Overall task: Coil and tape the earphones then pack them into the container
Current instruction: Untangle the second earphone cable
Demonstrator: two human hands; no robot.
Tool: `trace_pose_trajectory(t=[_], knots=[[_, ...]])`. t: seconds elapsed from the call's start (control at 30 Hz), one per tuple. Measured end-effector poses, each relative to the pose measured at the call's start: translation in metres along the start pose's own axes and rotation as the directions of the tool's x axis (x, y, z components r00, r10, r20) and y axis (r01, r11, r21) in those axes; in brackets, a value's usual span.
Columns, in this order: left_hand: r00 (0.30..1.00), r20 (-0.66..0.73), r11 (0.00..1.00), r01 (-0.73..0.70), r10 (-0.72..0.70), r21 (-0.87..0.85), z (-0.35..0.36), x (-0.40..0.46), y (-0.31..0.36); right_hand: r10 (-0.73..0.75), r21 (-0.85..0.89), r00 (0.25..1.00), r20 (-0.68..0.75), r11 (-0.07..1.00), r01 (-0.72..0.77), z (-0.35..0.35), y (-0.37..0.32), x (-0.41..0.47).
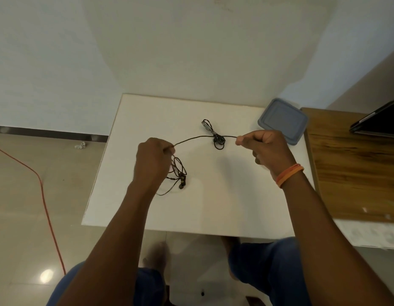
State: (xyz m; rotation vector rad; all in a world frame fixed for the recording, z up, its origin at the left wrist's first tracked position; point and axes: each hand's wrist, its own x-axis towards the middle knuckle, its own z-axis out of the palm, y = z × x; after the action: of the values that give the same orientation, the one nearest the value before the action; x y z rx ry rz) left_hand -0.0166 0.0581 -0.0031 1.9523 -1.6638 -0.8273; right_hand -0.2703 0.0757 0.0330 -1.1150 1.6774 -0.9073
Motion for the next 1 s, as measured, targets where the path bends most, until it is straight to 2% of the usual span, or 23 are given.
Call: trace_pose_trajectory(t=[0.07,0.1,0.17,0.23,0.3,0.4,0.5,0.63,0.7,0.87,0.93,1.0], knots=[[0.999,0.039,1.0,-0.006,0.006,0.003,0.004,-0.004,0.007,-0.038,-0.018,0.999,-0.031,0.999,0.037,0.005,-0.004,0.001],[1.0,0.014,1.0,-0.014,0.014,0.0,0.005,-0.006,0.01,-0.047,-0.014,0.998,-0.044,0.999,0.047,0.009,-0.004,0.001],[0.982,-0.151,0.991,-0.125,0.116,-0.052,0.004,-0.012,0.021,-0.023,0.022,0.997,-0.079,0.999,0.025,0.018,-0.004,0.003],[0.924,-0.281,0.955,-0.289,0.259,-0.072,0.004,-0.018,0.032,0.006,0.054,0.994,-0.113,0.999,0.001,0.027,-0.003,0.003],[0.878,-0.274,0.907,-0.419,0.392,-0.046,0.009,-0.023,0.038,0.017,0.07,0.995,-0.097,0.997,-0.01,0.036,-0.006,0.001],[0.816,-0.193,0.834,-0.552,0.545,0.018,0.019,-0.029,0.041,0.022,0.125,0.998,0.067,0.992,-0.03,0.045,-0.015,-0.006],[0.712,-0.176,0.732,-0.671,0.68,0.117,0.022,-0.03,0.04,0.029,0.236,0.991,0.133,0.97,-0.06,0.05,-0.019,-0.01],[0.683,-0.124,0.694,-0.7,0.719,0.167,0.023,-0.032,0.039,0.161,0.401,0.975,0.155,0.892,-0.21,0.054,-0.015,-0.005],[0.663,-0.155,0.681,-0.707,0.732,0.193,0.025,-0.033,0.038,0.202,0.458,0.958,0.205,0.845,-0.277,0.057,-0.015,-0.003],[0.517,-0.304,0.597,-0.736,0.8,0.319,0.03,-0.032,0.035,0.248,0.539,0.914,0.322,0.745,-0.392,0.069,-0.016,-0.008],[0.539,-0.334,0.627,-0.729,0.773,0.274,0.031,-0.033,0.036,0.27,0.531,0.896,0.353,0.731,-0.429,0.074,-0.017,-0.01],[0.673,-0.388,0.746,-0.662,0.63,0.064,0.027,-0.036,0.043,0.252,0.512,0.895,0.368,0.749,-0.421,0.075,-0.017,-0.01]])
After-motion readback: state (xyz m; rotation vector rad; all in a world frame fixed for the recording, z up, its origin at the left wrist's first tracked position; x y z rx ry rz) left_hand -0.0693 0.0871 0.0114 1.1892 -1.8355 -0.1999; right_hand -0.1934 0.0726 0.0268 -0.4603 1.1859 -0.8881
